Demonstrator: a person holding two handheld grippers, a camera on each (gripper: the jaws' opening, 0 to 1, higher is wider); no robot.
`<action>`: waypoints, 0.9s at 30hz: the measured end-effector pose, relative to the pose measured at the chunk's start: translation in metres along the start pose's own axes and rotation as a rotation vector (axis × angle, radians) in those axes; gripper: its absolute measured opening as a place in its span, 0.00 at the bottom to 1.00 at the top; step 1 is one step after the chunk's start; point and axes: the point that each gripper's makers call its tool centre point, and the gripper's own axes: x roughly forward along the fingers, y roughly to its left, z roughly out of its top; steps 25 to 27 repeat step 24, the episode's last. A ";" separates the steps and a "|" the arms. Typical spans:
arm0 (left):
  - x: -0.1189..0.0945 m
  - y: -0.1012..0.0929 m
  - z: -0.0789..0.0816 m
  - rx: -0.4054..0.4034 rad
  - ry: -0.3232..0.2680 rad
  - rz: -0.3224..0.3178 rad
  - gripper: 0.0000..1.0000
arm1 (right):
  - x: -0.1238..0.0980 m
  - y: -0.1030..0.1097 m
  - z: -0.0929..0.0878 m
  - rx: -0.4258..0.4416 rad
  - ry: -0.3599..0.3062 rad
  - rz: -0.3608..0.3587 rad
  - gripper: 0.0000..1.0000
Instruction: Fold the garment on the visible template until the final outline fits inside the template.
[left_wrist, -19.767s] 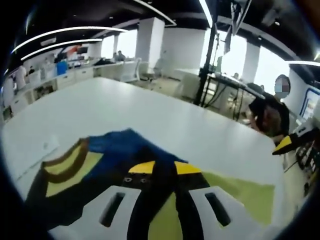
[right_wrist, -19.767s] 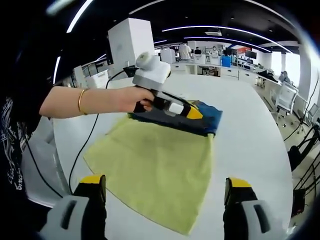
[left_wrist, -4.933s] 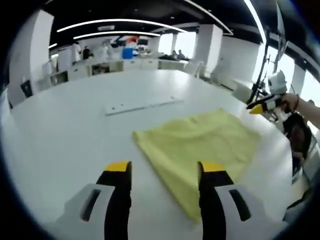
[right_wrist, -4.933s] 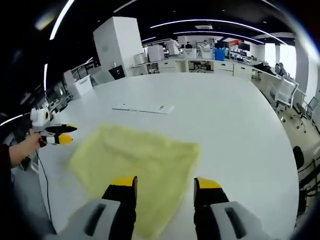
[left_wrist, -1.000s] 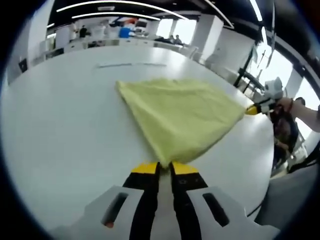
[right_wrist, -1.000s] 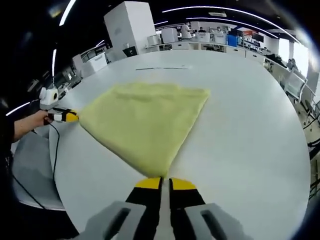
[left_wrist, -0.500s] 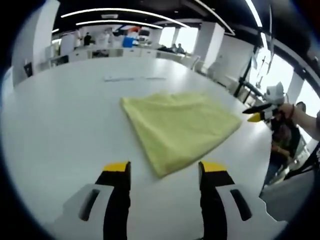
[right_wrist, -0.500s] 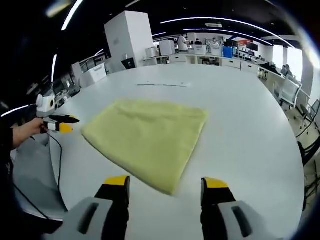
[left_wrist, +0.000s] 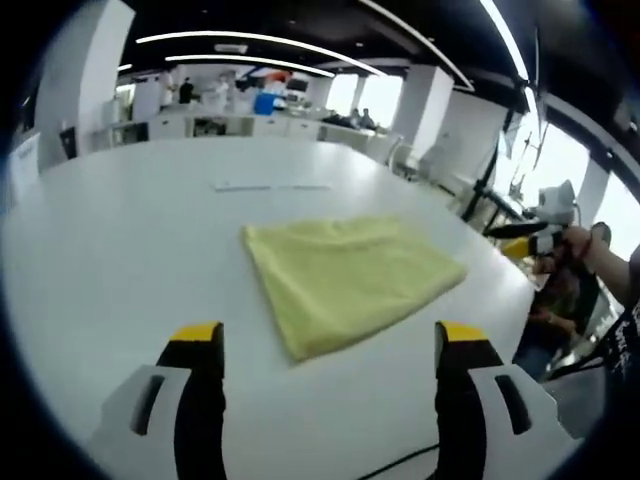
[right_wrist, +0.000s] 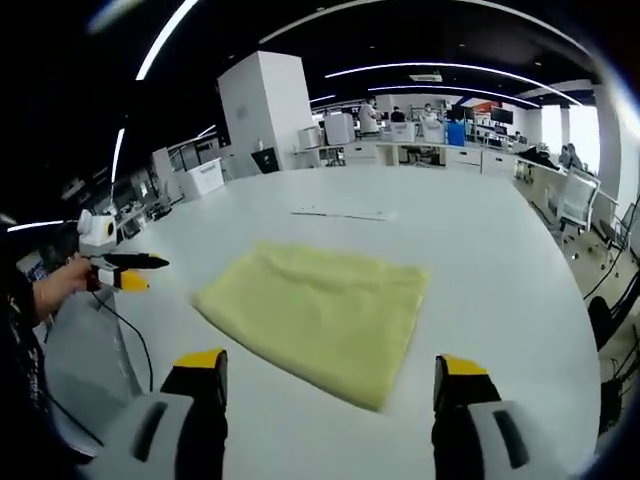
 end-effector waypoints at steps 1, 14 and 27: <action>-0.001 -0.001 0.000 0.001 0.002 -0.001 0.87 | -0.001 0.002 0.002 0.001 -0.002 0.001 0.90; -0.038 -0.020 0.008 -0.018 -0.011 0.032 1.00 | -0.028 0.011 0.011 0.005 -0.025 -0.060 1.00; -0.049 -0.025 0.007 0.020 -0.016 0.077 1.00 | -0.039 0.023 0.004 0.000 -0.053 -0.064 1.00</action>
